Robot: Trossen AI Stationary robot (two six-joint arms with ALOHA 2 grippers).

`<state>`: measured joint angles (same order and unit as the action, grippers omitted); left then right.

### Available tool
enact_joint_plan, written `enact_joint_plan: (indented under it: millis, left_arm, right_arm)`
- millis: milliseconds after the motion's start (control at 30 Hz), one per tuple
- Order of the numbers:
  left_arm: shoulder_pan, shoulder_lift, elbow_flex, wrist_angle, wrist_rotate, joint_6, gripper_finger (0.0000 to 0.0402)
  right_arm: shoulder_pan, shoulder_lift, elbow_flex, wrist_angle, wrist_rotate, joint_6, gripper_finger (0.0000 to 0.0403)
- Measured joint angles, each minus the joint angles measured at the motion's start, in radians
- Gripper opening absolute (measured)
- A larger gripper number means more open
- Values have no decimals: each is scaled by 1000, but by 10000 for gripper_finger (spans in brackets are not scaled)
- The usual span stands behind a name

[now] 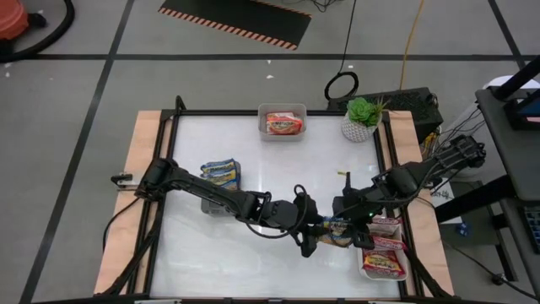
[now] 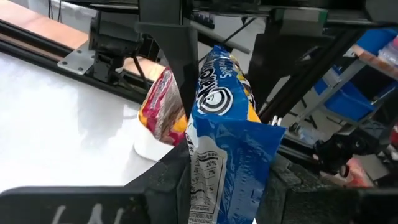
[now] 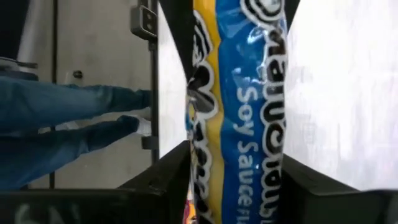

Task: Sort Maruchan noodles
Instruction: Put the blue noodle pack into the black bin

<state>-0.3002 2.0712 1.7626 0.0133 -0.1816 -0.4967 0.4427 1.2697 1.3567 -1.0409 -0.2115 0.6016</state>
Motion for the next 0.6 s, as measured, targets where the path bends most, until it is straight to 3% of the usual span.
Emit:
enact_joint_plan:
  millis: [333, 600]
  left_arm:
    - [-9, 0, 0, 82, -3, -10, 122]
    - [-6, 0, 0, 273, -49, -10, 122]
  right_arm:
    - [-23, -171, 0, -12, 36, 75, 255]
    - [-22, -366, 2, -46, 128, 201, 274]
